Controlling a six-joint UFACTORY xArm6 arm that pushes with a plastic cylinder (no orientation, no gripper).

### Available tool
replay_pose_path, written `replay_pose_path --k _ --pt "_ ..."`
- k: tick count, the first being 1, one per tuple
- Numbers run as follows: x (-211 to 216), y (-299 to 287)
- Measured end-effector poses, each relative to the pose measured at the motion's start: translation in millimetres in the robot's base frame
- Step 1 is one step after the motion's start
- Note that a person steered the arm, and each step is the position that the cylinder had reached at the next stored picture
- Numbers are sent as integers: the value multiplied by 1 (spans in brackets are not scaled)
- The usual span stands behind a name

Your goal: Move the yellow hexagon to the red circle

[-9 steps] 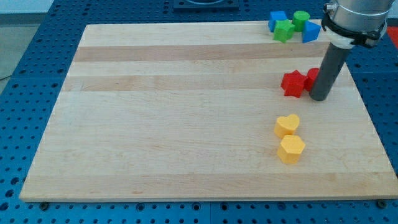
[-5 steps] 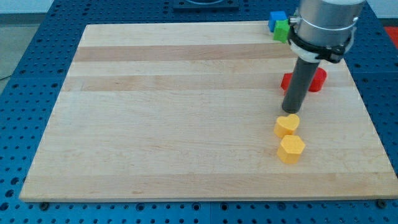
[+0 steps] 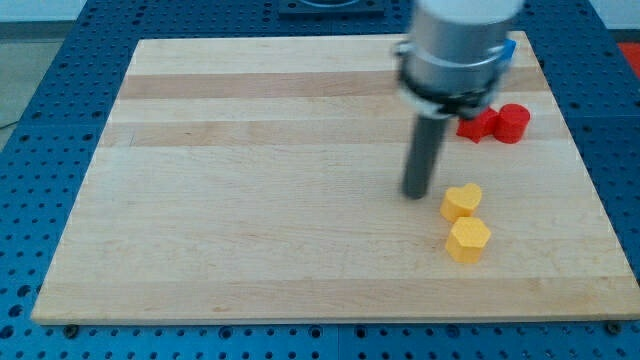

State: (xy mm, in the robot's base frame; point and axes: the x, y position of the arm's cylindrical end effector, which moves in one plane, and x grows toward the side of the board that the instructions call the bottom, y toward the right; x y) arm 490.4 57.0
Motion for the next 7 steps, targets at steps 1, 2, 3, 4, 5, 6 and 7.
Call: replay_pose_path --k 1,2,3,4,5,6,7 --pt "29 -68" --pt "75 -54" --pt "91 0" --pt "81 70" --pt "43 119" --pt "19 145" --pt "37 154"
